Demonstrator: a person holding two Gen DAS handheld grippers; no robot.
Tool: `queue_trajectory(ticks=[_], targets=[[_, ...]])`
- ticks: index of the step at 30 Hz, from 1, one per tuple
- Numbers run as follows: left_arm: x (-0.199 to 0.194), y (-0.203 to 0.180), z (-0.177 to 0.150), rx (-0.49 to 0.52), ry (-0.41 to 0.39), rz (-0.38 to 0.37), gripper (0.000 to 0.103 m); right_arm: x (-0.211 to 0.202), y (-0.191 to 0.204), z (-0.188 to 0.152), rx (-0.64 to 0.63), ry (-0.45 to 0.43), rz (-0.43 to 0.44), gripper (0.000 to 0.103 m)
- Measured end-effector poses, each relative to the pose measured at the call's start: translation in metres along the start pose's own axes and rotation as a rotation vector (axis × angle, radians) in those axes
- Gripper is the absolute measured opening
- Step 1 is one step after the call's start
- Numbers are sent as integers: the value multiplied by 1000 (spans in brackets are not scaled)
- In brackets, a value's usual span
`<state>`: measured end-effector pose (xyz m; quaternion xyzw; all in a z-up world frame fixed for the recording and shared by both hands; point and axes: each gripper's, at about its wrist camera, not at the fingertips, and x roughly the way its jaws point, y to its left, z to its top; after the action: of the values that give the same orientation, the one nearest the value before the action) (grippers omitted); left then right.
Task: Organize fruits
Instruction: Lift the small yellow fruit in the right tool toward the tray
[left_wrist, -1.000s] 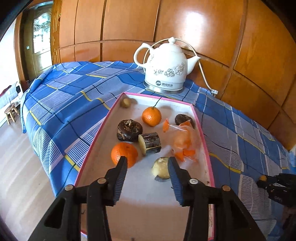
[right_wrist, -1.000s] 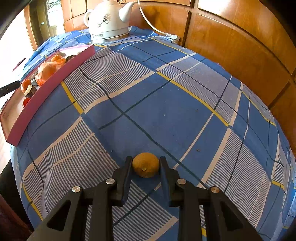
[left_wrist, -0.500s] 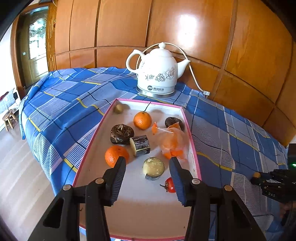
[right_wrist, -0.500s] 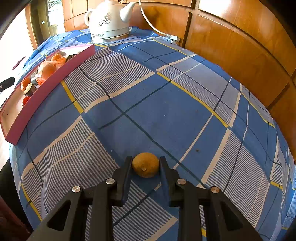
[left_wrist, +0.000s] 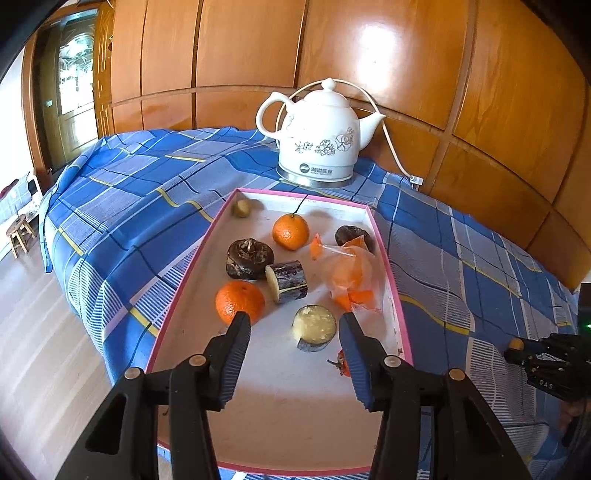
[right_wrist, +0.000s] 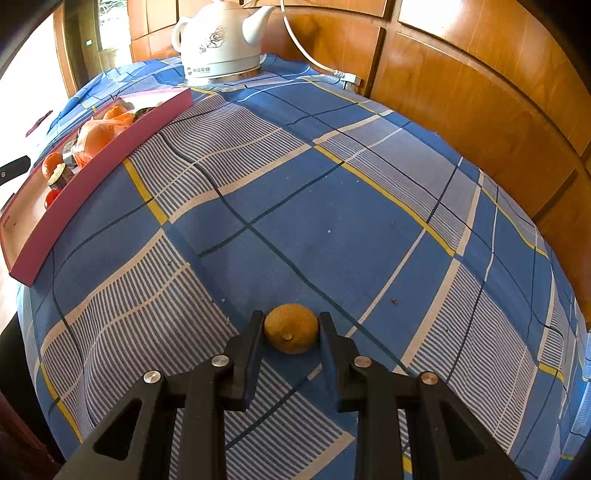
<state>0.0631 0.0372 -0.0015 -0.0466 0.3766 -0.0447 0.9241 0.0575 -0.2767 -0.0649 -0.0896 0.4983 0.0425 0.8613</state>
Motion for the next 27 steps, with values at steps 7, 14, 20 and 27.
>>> queue_trajectory(ticks=[7,14,20,27], targets=[[3,5,0,-12,9,11,51,0,0,-1,0,1,4,28],[2,11,0,-20,9,18,51,2,0,2,-5,14,4,28],[0,21,-1,-32,9,26,51,3,4,12,-15,56,-21,28],[-4,42,1,-77,-2,54,51,-24,44,37,-42,-26,100,28]])
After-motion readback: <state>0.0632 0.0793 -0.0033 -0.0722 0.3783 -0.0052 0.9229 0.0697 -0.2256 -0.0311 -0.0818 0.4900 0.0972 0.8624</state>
